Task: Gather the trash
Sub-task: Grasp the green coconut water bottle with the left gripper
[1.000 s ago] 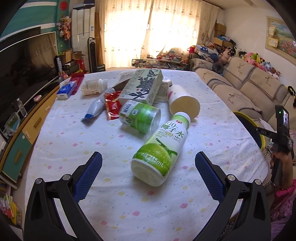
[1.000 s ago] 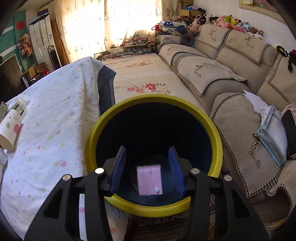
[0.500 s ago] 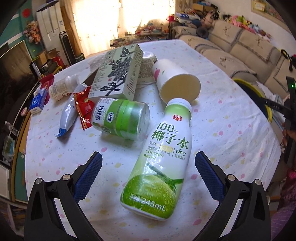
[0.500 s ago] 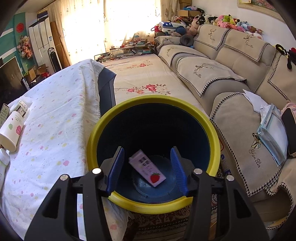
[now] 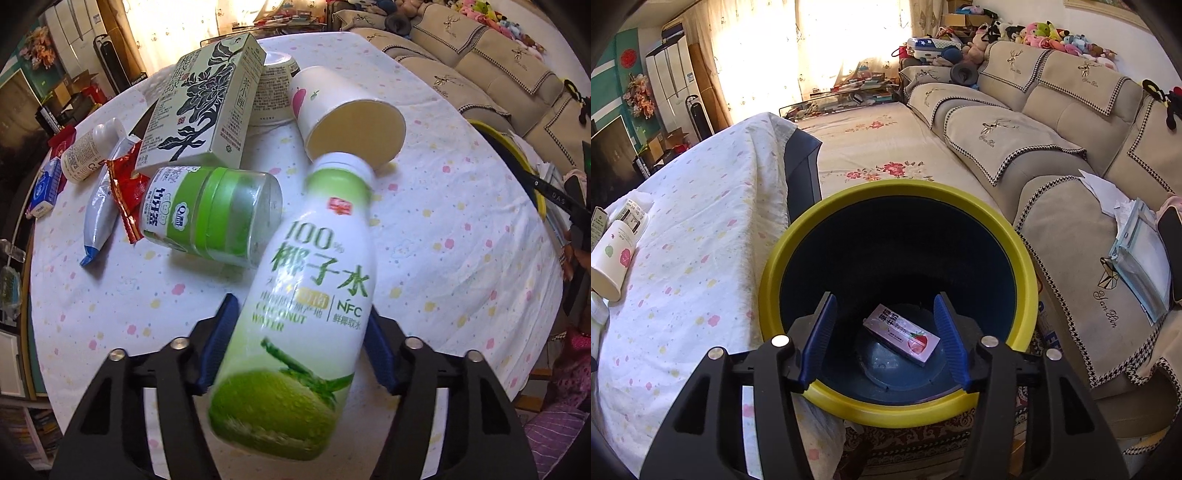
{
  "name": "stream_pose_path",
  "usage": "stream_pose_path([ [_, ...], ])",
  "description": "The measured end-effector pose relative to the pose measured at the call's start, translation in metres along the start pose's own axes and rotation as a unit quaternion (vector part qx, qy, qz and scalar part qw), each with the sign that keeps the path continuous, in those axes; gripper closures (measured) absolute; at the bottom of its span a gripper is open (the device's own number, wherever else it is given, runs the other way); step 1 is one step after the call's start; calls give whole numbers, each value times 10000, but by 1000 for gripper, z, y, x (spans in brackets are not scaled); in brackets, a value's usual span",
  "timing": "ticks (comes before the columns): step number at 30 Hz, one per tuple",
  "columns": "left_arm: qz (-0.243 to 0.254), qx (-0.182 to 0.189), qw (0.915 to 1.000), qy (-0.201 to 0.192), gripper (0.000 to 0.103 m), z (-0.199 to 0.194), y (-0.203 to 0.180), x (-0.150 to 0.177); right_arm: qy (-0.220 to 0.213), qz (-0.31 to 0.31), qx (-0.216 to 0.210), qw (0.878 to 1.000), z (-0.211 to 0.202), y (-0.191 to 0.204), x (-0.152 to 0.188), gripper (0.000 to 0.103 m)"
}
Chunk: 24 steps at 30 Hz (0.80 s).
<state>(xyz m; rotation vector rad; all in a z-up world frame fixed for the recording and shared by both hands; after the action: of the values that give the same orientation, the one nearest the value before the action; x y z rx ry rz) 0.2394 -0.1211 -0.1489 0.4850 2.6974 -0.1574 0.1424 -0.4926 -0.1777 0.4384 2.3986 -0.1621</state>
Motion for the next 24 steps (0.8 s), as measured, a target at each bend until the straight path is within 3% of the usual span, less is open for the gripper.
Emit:
stream_pose_path([
  [1, -15, 56, 10000, -4, 49, 0, -1, 1, 6, 10, -4, 10000, 0, -1, 0, 50],
  [10, 63, 142, 9997, -203, 52, -22, -14, 19, -31, 101, -86, 9999, -1, -5, 4, 50],
  [15, 166, 366, 9986, -337, 52, -43, -33, 32, -82, 141, -140, 9998, -6, -9, 5, 50],
  [24, 841, 921, 9892, -770, 52, -73, -103, 18, -341, 236, -154, 9990, -30, -20, 3, 50],
])
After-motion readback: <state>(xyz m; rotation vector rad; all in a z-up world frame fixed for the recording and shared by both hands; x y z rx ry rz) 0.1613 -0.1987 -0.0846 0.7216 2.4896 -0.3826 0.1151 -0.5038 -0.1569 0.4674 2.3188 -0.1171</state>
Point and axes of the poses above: each gripper's, at about its wrist camera, not at the fingertips, and z roughly the way its jaws point, y to its left, x to its underside, the point moved 1 cm from there along z, roughly the way its jaws point, and after that the axes turned 6 degrees about -z, right-handed, at the moved point
